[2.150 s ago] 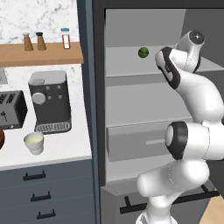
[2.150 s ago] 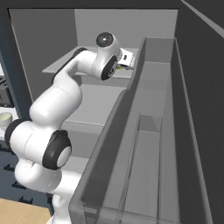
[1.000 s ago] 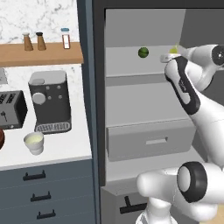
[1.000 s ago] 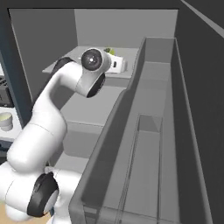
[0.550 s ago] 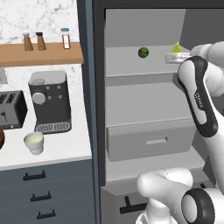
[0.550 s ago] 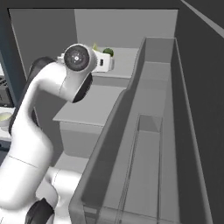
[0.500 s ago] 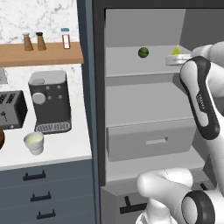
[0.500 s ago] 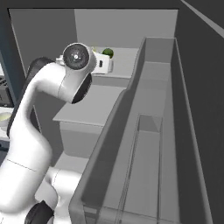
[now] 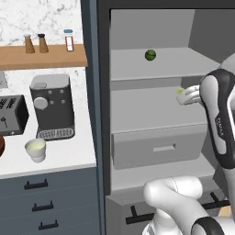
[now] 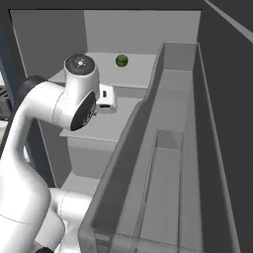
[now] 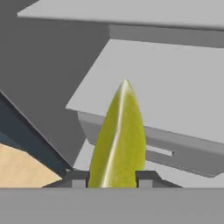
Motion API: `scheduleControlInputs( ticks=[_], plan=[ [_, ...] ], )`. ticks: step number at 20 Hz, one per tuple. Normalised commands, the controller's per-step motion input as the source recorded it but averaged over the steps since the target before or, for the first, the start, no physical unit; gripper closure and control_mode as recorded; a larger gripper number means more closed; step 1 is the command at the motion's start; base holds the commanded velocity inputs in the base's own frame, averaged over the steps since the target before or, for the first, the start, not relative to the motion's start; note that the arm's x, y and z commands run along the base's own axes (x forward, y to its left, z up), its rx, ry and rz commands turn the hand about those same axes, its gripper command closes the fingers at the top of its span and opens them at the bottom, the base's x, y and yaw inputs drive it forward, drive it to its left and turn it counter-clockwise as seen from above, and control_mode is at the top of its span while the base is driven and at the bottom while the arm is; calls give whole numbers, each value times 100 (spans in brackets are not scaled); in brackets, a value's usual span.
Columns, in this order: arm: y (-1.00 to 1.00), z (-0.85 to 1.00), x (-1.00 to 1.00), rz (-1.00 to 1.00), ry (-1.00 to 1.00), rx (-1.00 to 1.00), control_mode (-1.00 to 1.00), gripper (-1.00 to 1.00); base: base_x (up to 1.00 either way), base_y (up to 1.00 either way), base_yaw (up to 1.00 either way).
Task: Grab a lemon wedge from the fridge and one ice cube from the ice bowl, and put them in the glass of lemonade.
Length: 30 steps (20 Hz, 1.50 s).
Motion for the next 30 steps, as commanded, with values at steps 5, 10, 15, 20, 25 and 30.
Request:
scheduleControlInputs(
  ticks=[5, 10, 15, 20, 25, 30],
  plan=[
    [26, -19, -24, 10, 12, -8, 100, 100, -55, 51, 16],
    [0, 0, 0, 0, 0, 0, 100, 100, -96, 99, 20],
    [0, 0, 0, 0, 0, 0, 100, 100, -12, 100, 6],
    [0, 0, 0, 0, 0, 0, 100, 100, 78, 89, -12],
    [0, 0, 0, 0, 0, 0, 100, 100, 91, 45, -15],
    [0, 0, 0, 0, 0, 0, 100, 100, 69, 20, -7]
  ],
)
